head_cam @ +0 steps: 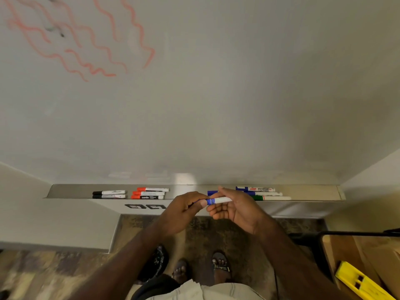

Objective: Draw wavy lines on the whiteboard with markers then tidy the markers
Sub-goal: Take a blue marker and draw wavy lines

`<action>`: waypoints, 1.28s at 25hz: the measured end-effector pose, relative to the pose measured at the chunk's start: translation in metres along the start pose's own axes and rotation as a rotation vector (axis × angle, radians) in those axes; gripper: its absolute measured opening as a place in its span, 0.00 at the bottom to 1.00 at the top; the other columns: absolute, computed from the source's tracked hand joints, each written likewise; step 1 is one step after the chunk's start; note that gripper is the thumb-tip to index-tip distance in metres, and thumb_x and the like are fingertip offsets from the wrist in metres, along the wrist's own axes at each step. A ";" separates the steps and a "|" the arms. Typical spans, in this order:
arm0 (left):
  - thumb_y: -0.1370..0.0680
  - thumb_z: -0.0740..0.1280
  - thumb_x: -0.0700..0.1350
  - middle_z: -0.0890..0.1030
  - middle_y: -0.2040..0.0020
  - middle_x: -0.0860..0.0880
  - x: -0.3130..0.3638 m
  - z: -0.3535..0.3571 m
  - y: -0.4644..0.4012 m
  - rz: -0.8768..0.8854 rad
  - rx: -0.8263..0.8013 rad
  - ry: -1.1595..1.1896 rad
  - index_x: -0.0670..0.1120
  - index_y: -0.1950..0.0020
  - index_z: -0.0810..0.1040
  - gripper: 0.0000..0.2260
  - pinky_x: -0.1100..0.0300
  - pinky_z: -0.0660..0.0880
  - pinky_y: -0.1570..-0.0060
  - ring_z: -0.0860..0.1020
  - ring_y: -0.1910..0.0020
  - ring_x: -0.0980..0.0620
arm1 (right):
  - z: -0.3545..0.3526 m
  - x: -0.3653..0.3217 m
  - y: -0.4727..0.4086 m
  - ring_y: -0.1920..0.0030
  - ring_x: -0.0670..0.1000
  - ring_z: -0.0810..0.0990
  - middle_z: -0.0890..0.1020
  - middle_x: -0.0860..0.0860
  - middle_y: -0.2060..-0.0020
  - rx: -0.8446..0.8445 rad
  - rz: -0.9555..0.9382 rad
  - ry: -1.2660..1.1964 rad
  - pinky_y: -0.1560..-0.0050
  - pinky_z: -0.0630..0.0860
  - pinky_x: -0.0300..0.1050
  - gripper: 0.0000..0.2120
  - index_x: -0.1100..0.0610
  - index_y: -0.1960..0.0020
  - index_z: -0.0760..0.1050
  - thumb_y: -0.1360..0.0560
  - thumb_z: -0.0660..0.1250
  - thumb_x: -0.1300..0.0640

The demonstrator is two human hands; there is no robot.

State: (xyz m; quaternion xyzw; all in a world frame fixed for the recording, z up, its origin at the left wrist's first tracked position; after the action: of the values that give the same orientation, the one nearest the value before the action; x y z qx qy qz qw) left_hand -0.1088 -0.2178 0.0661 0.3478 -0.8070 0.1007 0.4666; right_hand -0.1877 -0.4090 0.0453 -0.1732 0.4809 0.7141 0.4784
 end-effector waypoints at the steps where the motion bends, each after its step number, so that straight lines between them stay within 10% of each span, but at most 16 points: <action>1: 0.13 0.60 0.52 0.78 0.61 0.60 0.000 -0.004 0.002 -0.020 -0.017 0.040 0.53 0.42 0.83 0.12 0.65 0.72 0.58 0.76 0.60 0.57 | 0.004 0.000 -0.001 0.55 0.60 0.86 0.84 0.70 0.50 -0.001 0.001 0.007 0.55 0.85 0.48 0.24 0.71 0.39 0.80 0.14 0.60 0.50; 12: 0.14 0.59 0.56 0.73 0.66 0.50 -0.020 -0.045 0.030 -0.153 -0.134 0.285 0.41 0.48 0.82 0.20 0.62 0.70 0.62 0.70 0.65 0.52 | 0.049 0.011 -0.002 0.56 0.59 0.86 0.85 0.69 0.50 -0.017 -0.008 0.045 0.55 0.85 0.47 0.21 0.70 0.40 0.82 0.15 0.61 0.52; 19: 0.14 0.59 0.54 0.74 0.65 0.50 -0.042 -0.049 0.063 -0.222 -0.182 0.423 0.53 0.55 0.82 0.16 0.61 0.71 0.62 0.71 0.66 0.53 | 0.076 0.031 0.003 0.59 0.57 0.85 0.84 0.67 0.53 -0.046 0.031 0.109 0.59 0.84 0.44 0.22 0.70 0.40 0.81 0.14 0.61 0.51; 26: 0.18 0.65 0.58 0.82 0.56 0.55 -0.033 -0.051 0.066 -0.046 -0.157 0.085 0.52 0.46 0.82 0.12 0.65 0.76 0.53 0.80 0.57 0.56 | 0.101 0.033 0.011 0.62 0.54 0.81 0.83 0.63 0.56 -0.029 -0.045 0.124 0.64 0.80 0.43 0.22 0.65 0.44 0.81 0.19 0.67 0.44; 32: 0.14 0.61 0.57 0.86 0.50 0.51 -0.019 -0.056 0.075 0.046 -0.200 0.121 0.52 0.45 0.83 0.14 0.46 0.80 0.41 0.84 0.48 0.49 | 0.116 0.034 0.022 0.66 0.50 0.77 0.82 0.56 0.62 0.077 -0.023 0.192 0.69 0.72 0.40 0.22 0.59 0.56 0.83 0.23 0.71 0.39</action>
State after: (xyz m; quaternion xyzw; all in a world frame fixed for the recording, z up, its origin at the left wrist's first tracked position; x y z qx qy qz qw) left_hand -0.1137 -0.1259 0.0932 0.2741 -0.7911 0.0514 0.5445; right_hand -0.1981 -0.2945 0.0876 -0.2280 0.5496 0.6696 0.4445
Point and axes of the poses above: each hand's wrist, its own y-axis away from the middle knuckle, its own z-axis out of the palm, x = y × z, the point moved 2 cm from there along -y, towards the middle knuckle
